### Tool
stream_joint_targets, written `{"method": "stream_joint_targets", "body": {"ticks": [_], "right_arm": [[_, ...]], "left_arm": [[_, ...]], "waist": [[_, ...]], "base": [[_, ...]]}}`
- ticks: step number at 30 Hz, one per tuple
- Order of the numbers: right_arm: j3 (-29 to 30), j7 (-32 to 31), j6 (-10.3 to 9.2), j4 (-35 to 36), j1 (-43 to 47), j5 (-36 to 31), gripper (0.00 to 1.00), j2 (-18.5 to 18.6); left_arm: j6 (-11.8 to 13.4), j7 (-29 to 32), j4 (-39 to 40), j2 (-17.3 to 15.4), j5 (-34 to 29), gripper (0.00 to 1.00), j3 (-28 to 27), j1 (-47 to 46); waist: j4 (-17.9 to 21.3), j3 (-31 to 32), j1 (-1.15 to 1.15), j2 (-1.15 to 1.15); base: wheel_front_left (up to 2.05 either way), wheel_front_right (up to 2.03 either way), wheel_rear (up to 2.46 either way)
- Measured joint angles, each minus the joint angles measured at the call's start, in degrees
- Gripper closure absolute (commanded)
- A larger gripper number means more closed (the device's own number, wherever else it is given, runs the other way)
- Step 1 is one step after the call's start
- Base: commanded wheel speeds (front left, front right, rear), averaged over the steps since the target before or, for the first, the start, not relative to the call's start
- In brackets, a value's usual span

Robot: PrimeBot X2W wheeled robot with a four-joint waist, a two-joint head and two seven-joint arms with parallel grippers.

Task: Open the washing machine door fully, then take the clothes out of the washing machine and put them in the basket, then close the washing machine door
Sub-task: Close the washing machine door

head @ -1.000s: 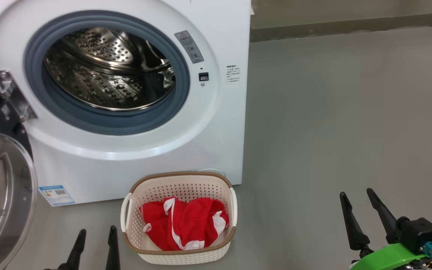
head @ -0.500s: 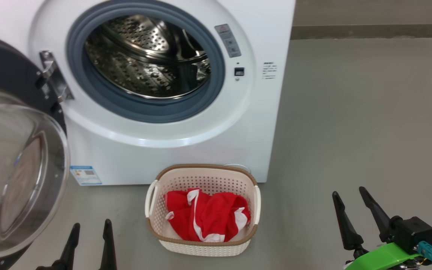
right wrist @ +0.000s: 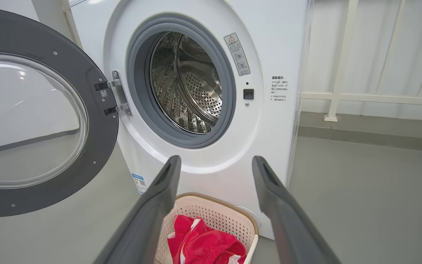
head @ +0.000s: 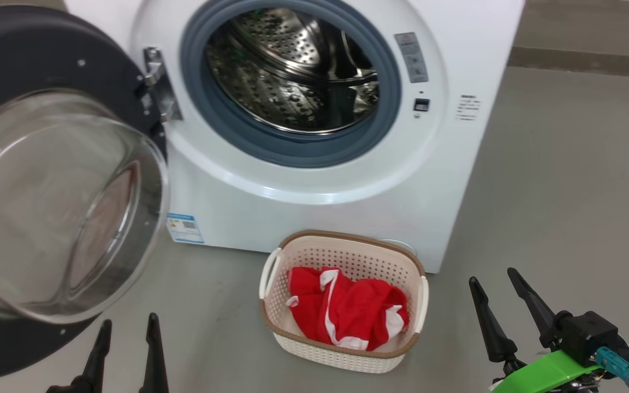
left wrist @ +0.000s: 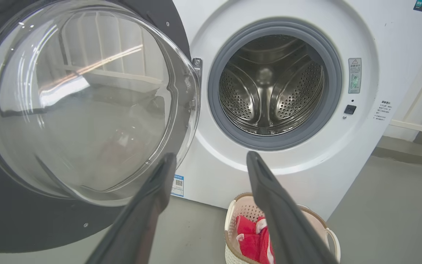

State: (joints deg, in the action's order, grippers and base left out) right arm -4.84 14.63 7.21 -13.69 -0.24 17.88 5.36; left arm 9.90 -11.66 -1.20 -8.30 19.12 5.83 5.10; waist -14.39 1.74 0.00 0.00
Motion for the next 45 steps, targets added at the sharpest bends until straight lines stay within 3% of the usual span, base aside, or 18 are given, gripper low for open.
{"method": "stream_joint_targets", "body": {"ticks": [20,32,34,41,45], "right_arm": [[-2.81,0.0,0.0,0.53,-0.01,0.76,0.0,-0.09],[-3.32,0.0,0.0,0.43,-0.01,1.75,0.0,-0.02],[-3.32,0.0,0.0,0.36,-0.01,1.76,0.0,-0.01],[-3.28,0.0,0.0,0.16,-0.01,1.96,0.0,0.0],[-3.3,0.0,0.0,0.05,-0.01,1.98,0.0,0.07]], "left_arm": [[2.12,2.1,2.34,-1.4,0.0,0.0,-0.3,1.11],[3.49,3.0,2.36,-1.58,0.1,0.0,-0.77,2.12],[3.76,3.01,2.32,-1.58,0.1,1.0,-0.77,2.12],[4.95,3.0,2.48,-2.27,-0.2,1.0,-1.37,1.68],[5.27,2.99,3.37,-3.76,-0.19,1.0,-3.13,-3.05]], "waist": [[-10.48,1.89,0.0,0.0],[-11.36,2.33,0.0,0.0],[-11.23,2.35,0.0,0.0],[-10.91,2.28,0.0,0.0],[-10.56,2.21,0.0,0.0]], "base": [[0.0,0.0,0.0],[0.0,0.0,0.0],[0.0,0.0,0.0],[0.0,0.0,0.0],[0.0,0.0,0.0]]}}
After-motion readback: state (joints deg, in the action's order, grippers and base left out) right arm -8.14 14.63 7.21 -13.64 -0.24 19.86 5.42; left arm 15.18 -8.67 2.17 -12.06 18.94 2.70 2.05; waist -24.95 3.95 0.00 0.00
